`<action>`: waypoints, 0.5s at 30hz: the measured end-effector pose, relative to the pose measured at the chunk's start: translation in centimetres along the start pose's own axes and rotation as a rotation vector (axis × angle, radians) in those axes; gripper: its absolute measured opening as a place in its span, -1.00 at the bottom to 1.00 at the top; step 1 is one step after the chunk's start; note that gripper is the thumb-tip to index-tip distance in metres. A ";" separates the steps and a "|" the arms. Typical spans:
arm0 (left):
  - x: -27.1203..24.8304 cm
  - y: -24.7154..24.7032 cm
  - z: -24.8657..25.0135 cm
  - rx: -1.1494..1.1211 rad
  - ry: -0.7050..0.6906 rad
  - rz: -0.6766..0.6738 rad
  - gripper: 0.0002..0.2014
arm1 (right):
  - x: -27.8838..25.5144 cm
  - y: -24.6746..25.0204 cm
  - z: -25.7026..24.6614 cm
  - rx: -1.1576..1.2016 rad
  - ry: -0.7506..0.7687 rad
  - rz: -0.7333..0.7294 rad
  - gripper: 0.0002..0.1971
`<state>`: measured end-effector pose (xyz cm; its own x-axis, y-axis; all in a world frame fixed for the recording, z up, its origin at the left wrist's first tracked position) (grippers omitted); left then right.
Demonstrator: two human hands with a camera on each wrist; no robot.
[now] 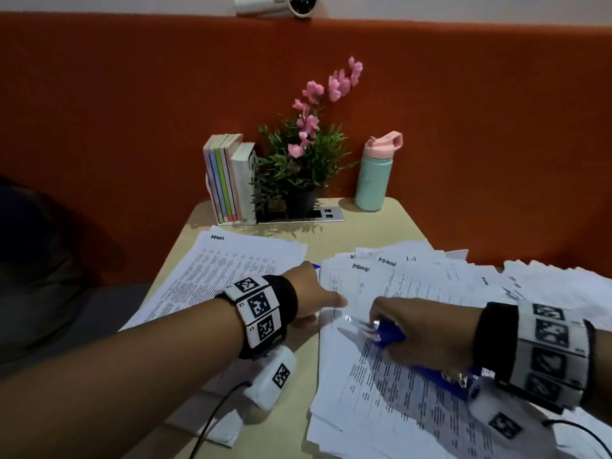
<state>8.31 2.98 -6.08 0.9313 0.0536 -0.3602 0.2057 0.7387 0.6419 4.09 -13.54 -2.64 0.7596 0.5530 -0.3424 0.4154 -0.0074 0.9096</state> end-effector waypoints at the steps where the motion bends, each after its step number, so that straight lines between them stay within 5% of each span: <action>1: 0.4 0.2 0.2 0.057 -0.012 0.005 -0.67 | 0.2 1.2 0.8 0.068 -0.050 0.038 -0.75; 6: 2.5 1.1 1.2 0.239 -0.051 0.038 -0.54 | 2.1 7.6 5.9 0.103 -0.291 0.304 -0.75; 13: 3.7 1.2 2.2 0.128 -0.087 0.100 -0.41 | 6.1 5.9 7.2 0.032 -0.387 0.304 -0.66; 15: 3.8 1.3 2.5 0.083 -0.130 0.113 -0.53 | 6.6 5.9 6.8 0.023 -0.377 0.344 -0.66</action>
<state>12.91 2.51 -4.91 0.9799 0.0421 -0.1952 0.1163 0.6743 0.7293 14.94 -15.65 -1.11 0.9803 0.1763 -0.0888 0.1171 -0.1571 0.9806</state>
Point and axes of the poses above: each hand's wrist, its own x-axis towards the middle knuckle, its own y-axis out of the back of the hand, z = x × y, the point moved 8 cm from there along x, towards the middle knuckle, and after that the axes turned 5 degrees about z, right-handed, at the moved point
